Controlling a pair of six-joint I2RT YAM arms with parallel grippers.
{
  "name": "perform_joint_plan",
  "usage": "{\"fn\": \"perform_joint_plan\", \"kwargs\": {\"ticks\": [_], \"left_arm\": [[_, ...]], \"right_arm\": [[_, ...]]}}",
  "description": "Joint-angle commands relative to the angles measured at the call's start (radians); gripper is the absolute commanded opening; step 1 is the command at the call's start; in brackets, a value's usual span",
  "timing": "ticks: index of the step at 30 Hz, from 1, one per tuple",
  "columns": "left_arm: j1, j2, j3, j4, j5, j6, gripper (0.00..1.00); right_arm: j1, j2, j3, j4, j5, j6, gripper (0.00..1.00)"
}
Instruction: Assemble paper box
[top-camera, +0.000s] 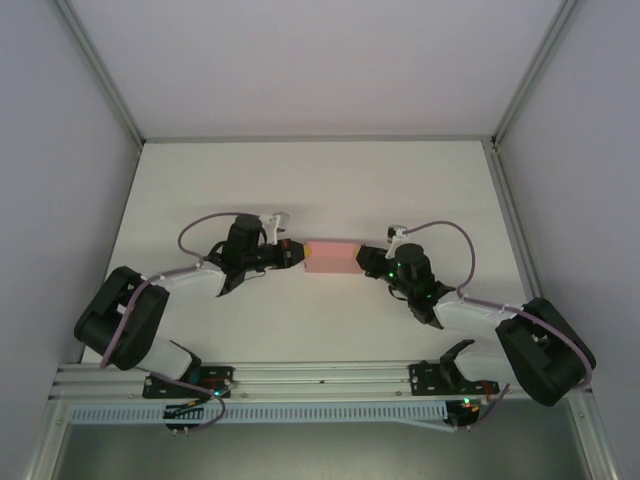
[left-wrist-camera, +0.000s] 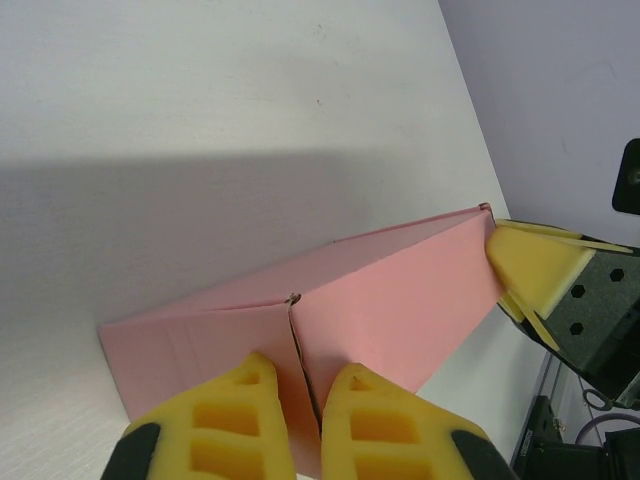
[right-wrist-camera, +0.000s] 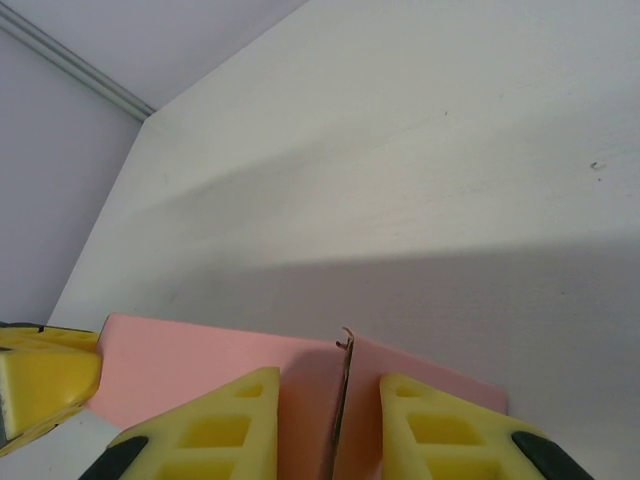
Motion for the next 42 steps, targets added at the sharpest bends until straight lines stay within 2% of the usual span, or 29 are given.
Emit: {"fn": "perform_joint_plan", "kwargs": {"ticks": [1,3,4,7,8,9,12,14,16,17,19,20,22,24,26,28,31,34,42], "left_arm": [[0.011,0.051,-0.007,-0.163,-0.021,0.046,0.03],[0.011,0.057,0.026,-0.190,-0.018,0.067,0.11],[0.010,0.060,0.046,-0.205,-0.017,0.074,0.17],[0.011,0.064,0.113,-0.251,-0.018,0.101,0.26],[0.011,0.064,0.140,-0.269,-0.022,0.110,0.33],[0.012,0.063,0.168,-0.288,-0.029,0.121,0.43],[0.015,0.057,0.246,-0.372,-0.051,0.171,0.62],[0.021,0.039,0.288,-0.416,-0.064,0.204,0.69],[0.028,0.011,0.336,-0.477,-0.094,0.241,0.82],[0.027,-0.006,0.372,-0.527,-0.136,0.270,0.99],[0.027,-0.044,0.421,-0.613,-0.254,0.301,1.00],[0.027,-0.070,0.439,-0.654,-0.338,0.314,1.00],[0.028,-0.111,0.468,-0.729,-0.525,0.319,1.00],[0.029,-0.146,0.487,-0.802,-0.716,0.329,1.00],[0.030,-0.175,0.487,-0.842,-0.868,0.339,1.00],[0.031,-0.193,0.479,-0.870,-0.972,0.346,1.00],[0.034,-0.220,0.453,-0.870,-1.023,0.365,1.00],[0.036,-0.241,0.420,-0.845,-1.024,0.366,1.00],[0.039,-0.287,0.376,-0.802,-0.986,0.387,1.00]], "right_arm": [[-0.009,0.015,-0.010,-0.189,-0.056,-0.104,0.00],[-0.009,0.004,0.025,-0.251,-0.049,-0.090,0.00],[-0.009,0.001,0.048,-0.287,-0.047,-0.087,0.09],[-0.010,0.008,0.139,-0.432,-0.021,-0.069,0.15],[-0.009,0.012,0.168,-0.471,-0.012,-0.067,0.22],[-0.009,0.015,0.198,-0.507,0.003,-0.066,0.24],[-0.010,0.015,0.293,-0.614,0.055,-0.066,0.31],[-0.010,0.006,0.354,-0.690,0.095,-0.070,0.35],[-0.010,-0.011,0.408,-0.744,0.116,-0.086,0.56],[-0.010,-0.015,0.438,-0.765,0.120,-0.112,0.72],[-0.011,-0.025,0.480,-0.797,0.125,-0.181,0.95],[-0.012,-0.025,0.500,-0.811,0.124,-0.235,1.00],[-0.014,-0.019,0.544,-0.846,0.088,-0.352,1.00],[-0.015,-0.007,0.588,-0.889,-0.045,-0.552,1.00],[-0.012,0.016,0.643,-0.974,-0.222,-0.802,1.00],[-0.009,0.041,0.695,-1.063,-0.292,-1.016,1.00],[-0.001,0.085,0.745,-1.163,-0.305,-1.307,1.00],[0.015,0.157,0.812,-1.268,-0.271,-1.473,1.00],[0.105,0.404,0.999,-1.374,-0.042,-1.584,1.00]]}}
